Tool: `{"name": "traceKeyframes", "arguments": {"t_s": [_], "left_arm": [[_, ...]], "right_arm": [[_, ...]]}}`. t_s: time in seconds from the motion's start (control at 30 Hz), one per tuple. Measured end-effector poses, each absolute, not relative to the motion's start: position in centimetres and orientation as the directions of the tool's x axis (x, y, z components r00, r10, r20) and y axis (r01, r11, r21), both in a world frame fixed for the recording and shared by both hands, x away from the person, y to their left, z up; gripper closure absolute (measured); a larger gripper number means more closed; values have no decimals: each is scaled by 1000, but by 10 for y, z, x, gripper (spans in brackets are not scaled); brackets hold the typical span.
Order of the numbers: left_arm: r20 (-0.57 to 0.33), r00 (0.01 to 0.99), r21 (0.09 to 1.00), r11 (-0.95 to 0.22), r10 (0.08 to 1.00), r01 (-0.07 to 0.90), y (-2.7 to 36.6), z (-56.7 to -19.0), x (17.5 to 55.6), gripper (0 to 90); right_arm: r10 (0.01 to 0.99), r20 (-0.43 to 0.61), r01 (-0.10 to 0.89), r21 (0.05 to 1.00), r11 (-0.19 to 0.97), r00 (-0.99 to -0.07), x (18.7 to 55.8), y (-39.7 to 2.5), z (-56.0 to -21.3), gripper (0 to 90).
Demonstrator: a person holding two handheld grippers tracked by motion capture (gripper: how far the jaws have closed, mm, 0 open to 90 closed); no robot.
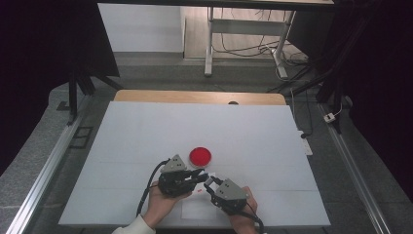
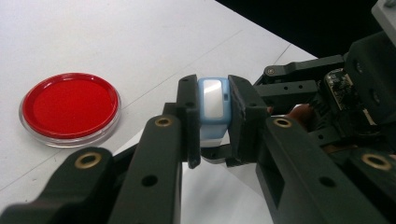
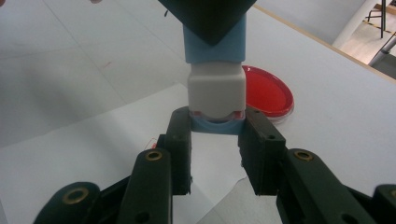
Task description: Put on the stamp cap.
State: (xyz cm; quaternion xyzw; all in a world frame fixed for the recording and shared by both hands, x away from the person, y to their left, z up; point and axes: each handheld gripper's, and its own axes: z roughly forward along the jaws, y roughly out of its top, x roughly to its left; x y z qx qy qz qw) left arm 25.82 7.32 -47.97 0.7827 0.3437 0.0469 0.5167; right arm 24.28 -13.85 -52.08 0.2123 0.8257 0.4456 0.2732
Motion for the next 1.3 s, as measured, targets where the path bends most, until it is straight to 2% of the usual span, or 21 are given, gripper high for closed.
{"name": "traceKeyframes", "arguments": {"t_s": [0.6,1.3], "left_arm": [[-316,759,825,-231,569,516,75,-482,262,758],[-358,757,807,-226,546,545,75,-484,263,760]], "right_arm": [[573,-317,77,826,559,-756,240,-137,-520,651],[565,-327,59,828,558,-757,236,-136,-518,653]]}}
